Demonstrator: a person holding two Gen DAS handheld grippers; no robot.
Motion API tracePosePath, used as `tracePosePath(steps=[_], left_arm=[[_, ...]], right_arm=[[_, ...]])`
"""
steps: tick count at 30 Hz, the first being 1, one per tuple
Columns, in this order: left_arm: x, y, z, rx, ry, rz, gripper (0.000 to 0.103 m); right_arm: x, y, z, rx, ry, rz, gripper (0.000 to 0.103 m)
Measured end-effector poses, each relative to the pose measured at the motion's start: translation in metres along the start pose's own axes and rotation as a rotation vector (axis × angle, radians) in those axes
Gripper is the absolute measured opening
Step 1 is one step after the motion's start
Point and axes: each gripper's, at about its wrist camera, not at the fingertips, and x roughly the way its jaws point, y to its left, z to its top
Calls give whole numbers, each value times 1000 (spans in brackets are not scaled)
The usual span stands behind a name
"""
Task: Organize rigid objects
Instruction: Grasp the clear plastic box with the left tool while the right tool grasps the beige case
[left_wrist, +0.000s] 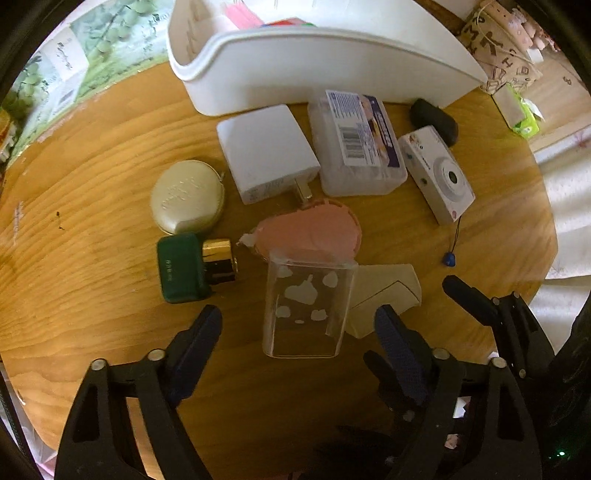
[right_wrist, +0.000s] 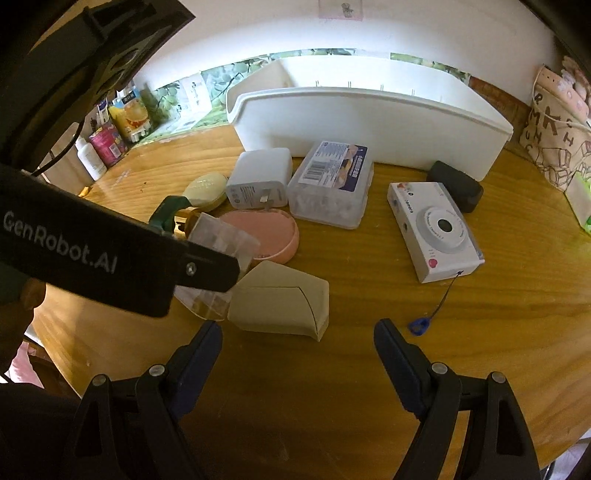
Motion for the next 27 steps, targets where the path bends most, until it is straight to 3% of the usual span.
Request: tracePosePath(steps=[5, 13, 27], left_arm=[[9, 0, 4, 8, 27, -5, 68], [15, -1, 11, 21, 30, -39, 55], [3, -8, 9, 81, -18, -12, 54]], right_arm=[[6, 1, 1, -6, 5, -7, 85], [12, 3, 2, -15, 16, -12, 85], [22, 8, 3, -9, 10, -41, 85]])
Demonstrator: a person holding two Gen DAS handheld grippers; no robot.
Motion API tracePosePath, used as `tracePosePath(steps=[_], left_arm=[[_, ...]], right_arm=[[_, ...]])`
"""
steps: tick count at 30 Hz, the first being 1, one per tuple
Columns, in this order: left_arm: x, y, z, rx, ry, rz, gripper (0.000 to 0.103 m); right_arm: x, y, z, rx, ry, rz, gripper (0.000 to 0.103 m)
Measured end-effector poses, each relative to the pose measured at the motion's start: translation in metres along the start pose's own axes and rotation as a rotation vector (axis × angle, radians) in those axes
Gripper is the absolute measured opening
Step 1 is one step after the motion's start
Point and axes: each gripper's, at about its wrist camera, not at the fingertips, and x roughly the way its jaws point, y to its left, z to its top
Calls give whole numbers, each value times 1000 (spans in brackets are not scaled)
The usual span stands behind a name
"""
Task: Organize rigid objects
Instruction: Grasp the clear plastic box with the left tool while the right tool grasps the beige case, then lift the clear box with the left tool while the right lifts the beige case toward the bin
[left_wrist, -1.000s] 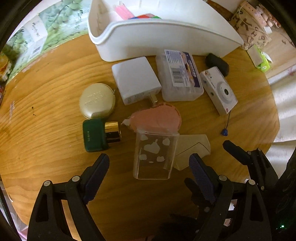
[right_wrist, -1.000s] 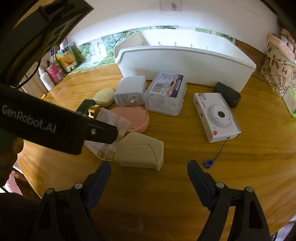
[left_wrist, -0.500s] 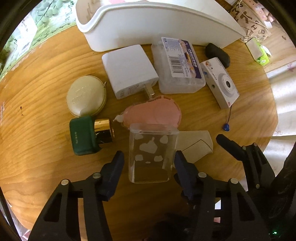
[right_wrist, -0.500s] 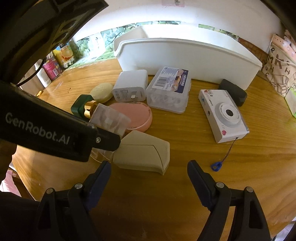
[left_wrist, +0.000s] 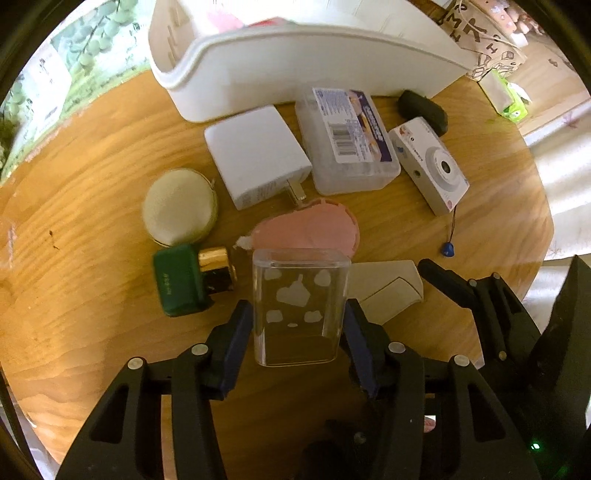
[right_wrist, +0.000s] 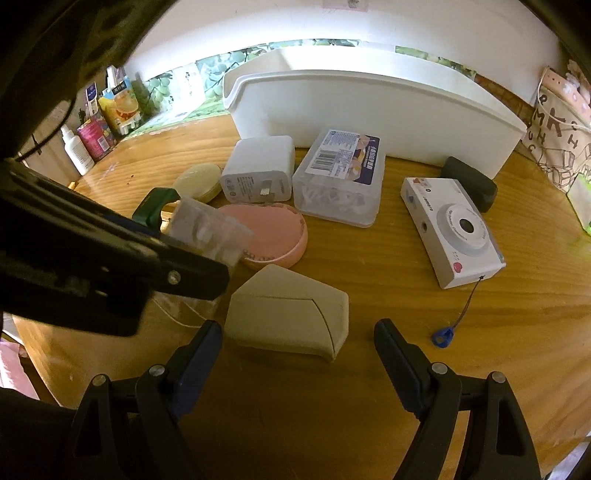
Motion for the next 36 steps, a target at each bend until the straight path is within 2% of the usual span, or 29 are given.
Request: tracePosePath(steps=[8, 12, 17, 25, 36], left_arm=[[-24, 6, -5, 25, -83, 40, 54], [-35, 6, -8, 48, -115, 58, 54], [-46, 12, -9, 68, -144, 76, 54], [-65, 10, -14, 99, -193, 120, 54], [-98, -1, -8, 115, -274, 167, 54]], right_arm=[[8, 11, 5, -3, -24, -39, 84], [12, 15, 7, 0, -34, -81, 76], [12, 20, 10, 1, -51, -80, 63], [8, 21, 8, 17, -57, -43, 63], [-33, 16, 23, -18, -145, -16, 63]])
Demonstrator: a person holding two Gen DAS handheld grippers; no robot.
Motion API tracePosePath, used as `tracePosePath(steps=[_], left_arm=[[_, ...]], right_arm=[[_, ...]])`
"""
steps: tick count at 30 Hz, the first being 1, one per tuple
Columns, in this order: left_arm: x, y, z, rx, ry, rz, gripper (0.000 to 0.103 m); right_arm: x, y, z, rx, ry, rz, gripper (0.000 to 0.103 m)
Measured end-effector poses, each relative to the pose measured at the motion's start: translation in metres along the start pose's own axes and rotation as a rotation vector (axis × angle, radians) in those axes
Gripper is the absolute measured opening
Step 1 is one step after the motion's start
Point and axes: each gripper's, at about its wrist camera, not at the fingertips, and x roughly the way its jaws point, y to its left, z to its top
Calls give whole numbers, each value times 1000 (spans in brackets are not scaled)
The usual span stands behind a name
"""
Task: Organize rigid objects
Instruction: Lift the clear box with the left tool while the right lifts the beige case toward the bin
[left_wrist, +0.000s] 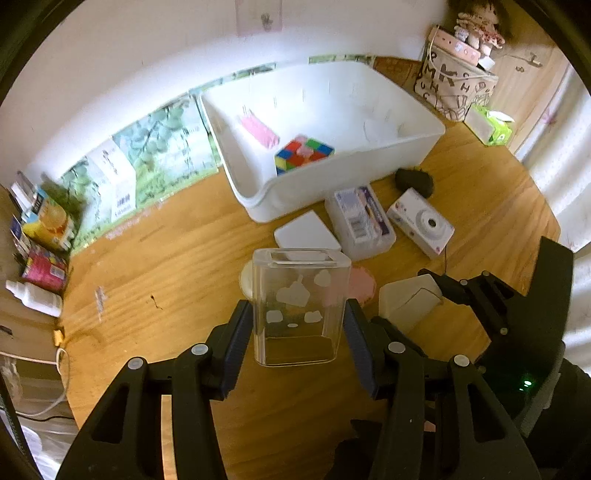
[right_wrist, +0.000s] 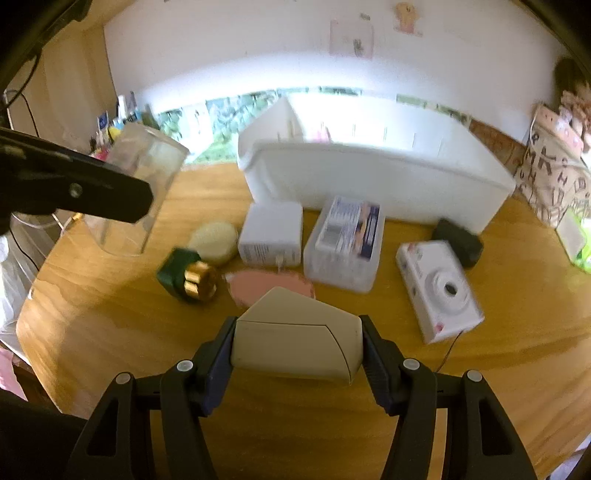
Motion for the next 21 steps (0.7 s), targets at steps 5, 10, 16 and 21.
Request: tracePosePath(steps=[5, 10, 16, 21], left_arm=[[-13, -4, 10, -8, -31, 22, 54], [-20, -8, 24, -19, -55, 43, 54], [-26, -12, 46, -60, -93, 65, 54], [-28, -13, 66, -100, -121, 84, 54]], right_arm=[[-18, -6, 18, -32, -50, 10, 63], [-32, -14, 39, -58, -98, 21, 63], [-46, -30, 66, -91, -159, 30, 63], [-48, -49, 89, -117, -193, 38, 63]])
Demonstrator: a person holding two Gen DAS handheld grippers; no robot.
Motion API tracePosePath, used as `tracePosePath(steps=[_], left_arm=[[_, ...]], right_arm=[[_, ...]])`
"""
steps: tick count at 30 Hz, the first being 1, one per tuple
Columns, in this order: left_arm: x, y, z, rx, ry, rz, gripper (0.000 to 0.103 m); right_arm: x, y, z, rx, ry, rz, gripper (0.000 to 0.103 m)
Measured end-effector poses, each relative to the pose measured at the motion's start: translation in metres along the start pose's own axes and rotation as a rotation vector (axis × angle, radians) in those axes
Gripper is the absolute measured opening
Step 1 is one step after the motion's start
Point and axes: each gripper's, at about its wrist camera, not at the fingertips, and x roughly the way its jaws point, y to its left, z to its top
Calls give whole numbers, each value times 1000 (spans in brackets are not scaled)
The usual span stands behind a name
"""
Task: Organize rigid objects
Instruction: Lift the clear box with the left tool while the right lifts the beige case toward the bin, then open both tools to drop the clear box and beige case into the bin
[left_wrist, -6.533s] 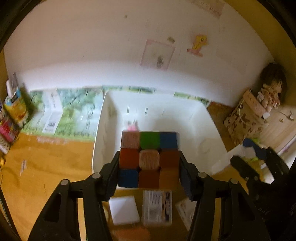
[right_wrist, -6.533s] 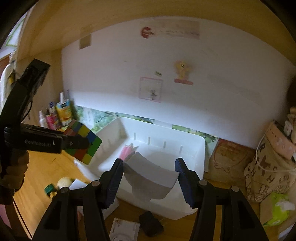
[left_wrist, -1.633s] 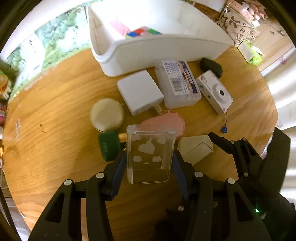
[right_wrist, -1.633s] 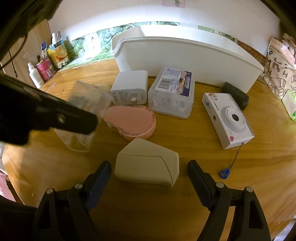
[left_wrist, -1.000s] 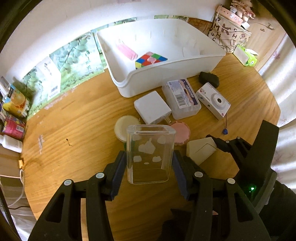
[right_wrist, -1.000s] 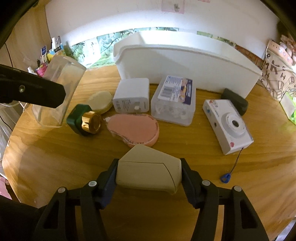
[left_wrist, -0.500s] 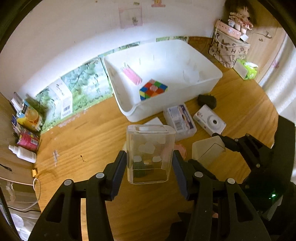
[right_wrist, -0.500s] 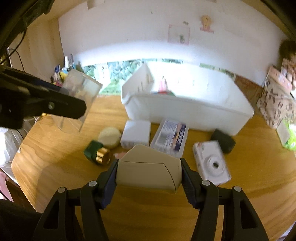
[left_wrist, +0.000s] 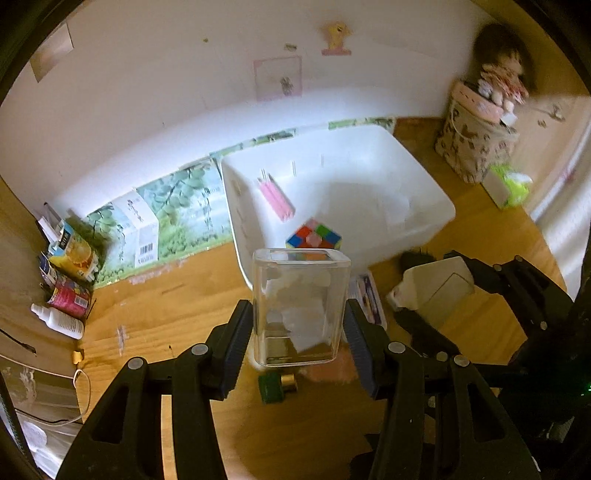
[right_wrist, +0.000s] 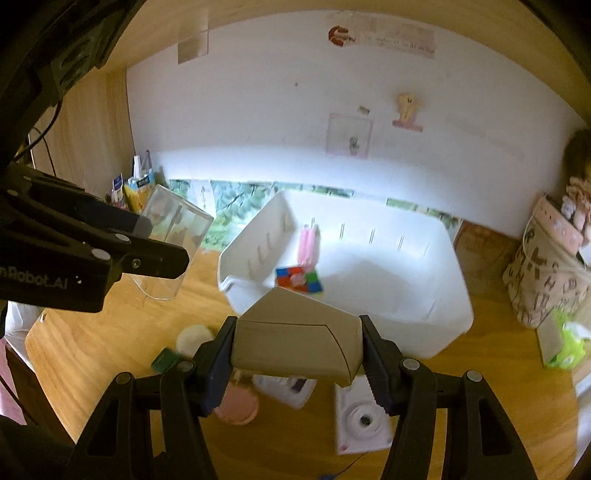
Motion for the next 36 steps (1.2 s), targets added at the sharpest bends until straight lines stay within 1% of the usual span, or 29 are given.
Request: tracePosePath(steps=[4, 9, 14, 20, 23, 27, 29, 31, 35, 36], left_arm=[[4, 1, 17, -56, -38, 5, 54], [15, 5, 34, -122, -64, 13, 54], [29, 10, 46, -199, -105, 12, 54], [46, 9, 56, -258, -155, 13, 54], [53, 7, 60, -271, -169, 27, 54], [62, 3, 65, -286, -194, 40, 54], [65, 2, 68, -291, -206, 61, 55], [69, 1, 71, -288, -205, 72, 55], [73, 1, 76, -281, -205, 96, 55], [74, 0, 77, -283, -200, 107, 56]], right_arm=[[3, -17, 14, -9, -24, 7, 63], [13, -39, 27, -7, -51, 42, 63], [31, -58, 31, -11, -48, 68, 63], [47, -82, 28, 8, -75, 90, 63], [53, -91, 26, 14, -97, 79, 63], [64, -99, 23, 22, -104, 92, 63], [68, -102, 22, 25, -112, 95, 63], [73, -104, 21, 22, -117, 105, 63], [86, -105, 19, 29, -99, 134, 63], [87, -106, 19, 30, -96, 137, 65]])
